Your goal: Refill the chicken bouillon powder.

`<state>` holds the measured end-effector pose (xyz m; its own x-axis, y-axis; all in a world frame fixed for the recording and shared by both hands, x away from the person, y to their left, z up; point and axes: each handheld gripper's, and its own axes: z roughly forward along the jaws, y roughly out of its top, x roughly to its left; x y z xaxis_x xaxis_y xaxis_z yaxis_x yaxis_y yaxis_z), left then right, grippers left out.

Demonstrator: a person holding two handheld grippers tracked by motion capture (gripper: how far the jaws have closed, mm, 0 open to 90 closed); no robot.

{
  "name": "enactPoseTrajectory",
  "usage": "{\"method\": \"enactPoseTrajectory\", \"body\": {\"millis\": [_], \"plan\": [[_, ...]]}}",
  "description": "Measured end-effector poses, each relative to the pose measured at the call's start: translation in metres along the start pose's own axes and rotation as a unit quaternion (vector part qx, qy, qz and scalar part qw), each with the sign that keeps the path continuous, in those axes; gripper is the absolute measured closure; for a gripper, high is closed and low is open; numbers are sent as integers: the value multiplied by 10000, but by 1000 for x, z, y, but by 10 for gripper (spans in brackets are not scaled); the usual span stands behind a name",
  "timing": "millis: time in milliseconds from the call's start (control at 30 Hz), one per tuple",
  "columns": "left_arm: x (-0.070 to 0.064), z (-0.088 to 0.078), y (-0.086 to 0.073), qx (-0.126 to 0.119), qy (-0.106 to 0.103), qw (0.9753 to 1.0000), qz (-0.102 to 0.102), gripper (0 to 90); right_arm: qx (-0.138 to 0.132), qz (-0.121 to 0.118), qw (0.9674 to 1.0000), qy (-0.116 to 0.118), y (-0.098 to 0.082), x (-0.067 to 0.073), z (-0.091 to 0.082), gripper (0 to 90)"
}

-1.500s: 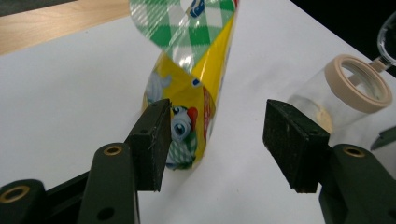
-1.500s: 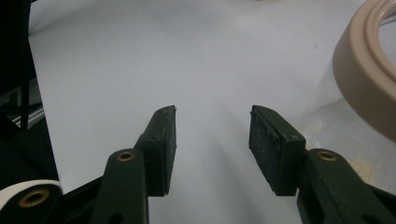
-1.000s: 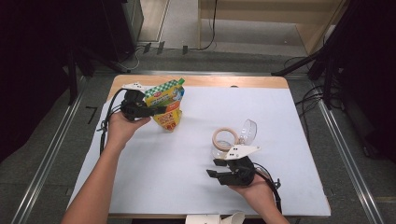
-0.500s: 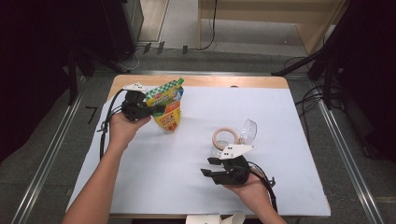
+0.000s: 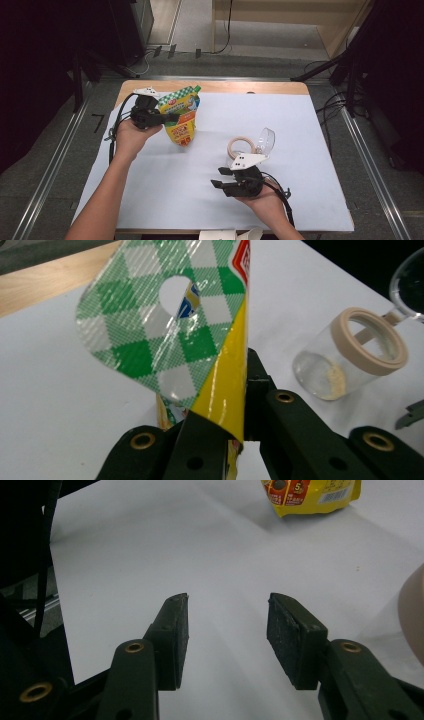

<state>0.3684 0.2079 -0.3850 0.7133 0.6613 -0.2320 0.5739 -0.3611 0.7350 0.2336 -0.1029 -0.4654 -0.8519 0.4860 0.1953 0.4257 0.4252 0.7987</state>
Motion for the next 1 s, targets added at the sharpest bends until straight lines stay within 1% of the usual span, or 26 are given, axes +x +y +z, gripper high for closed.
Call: {"method": "enactPoseTrajectory", "body": {"millis": [33, 67, 100, 133, 233, 267, 300, 367, 400, 433, 467, 567, 600, 633, 667, 833, 967, 1000], "plan": [[0, 0, 0, 0, 0, 10000, 0, 900, 0, 0, 10000, 0, 0, 0, 0, 527], [-4, -2, 3, -6, -84, 10000, 28, 900, -26, 7, 10000, -9, 1, -1, -1, 525], [-6, -3, 4, 0, -113, 9999, 47, 900, -27, 9, 10000, -11, 1, -1, -1, 524], [-6, -3, 4, 0, -113, 9999, 47, 900, -27, 9, 10000, -11, 1, -1, -1, 524], [-14, -8, 7, 34, -168, 9998, 115, 900, -15, -19, 10000, -15, 2, 1, 0, 517], [-18, -11, 8, 54, -199, 9997, 134, 900, 4, -64, 10000, -12, 3, 2, 1, 516], [-19, -13, 8, 58, -213, 9997, 143, 900, 9, -55, 10000, 4, 4, 3, 2, 516], [-20, -14, 8, 71, -233, 9996, 145, 900, 28, -66, 10000, 14, 5, 4, 4, 515], [-23, -19, 6, 49, -265, 9995, 133, 900, 21, -98, 9999, 41, 8, 7, 8, 515], [-23, -19, 6, 49, -265, 9995, 133, 900, 21, -98, 9999, 41, 8, 7, 8, 515], [-25, -22, 5, 34, -273, 9995, 121, 900, 12, -101, 9999, 106, 11, 9, 11, 514], [-26, -27, 4, 63, -294, 9995, 117, 900, 52, -133, 9998, 126, 12, 10, 15, 515], [-26, -29, 3, 67, -323, 9994, 86, 900, 87, -184, 9997, 151, 13, 10, 19, 515], [-26, -29, 3, 67, -323, 9994, 86, 900, 87, -184, 9997, 151, 13, 10, 19, 515], [-25, -31, 1, 81, -354, 9993, 43, 900, 116, -144, 9997, 170, 13, 10, 20, 515], [-25, -33, -3, 145, -361, 9992, -3, 900, 106, -84, 9998, 163, 11, 8, 21, 515], [-27, -32, -6, 255, -377, 9990, -21, 900, 114, -96, 9997, 167, 10, 7, 20, 515], [-27, -31, -7, 291, -384, 9988, -24, 900, 128, -62, 9998, 161, 9, 6, 20, 515]]}}
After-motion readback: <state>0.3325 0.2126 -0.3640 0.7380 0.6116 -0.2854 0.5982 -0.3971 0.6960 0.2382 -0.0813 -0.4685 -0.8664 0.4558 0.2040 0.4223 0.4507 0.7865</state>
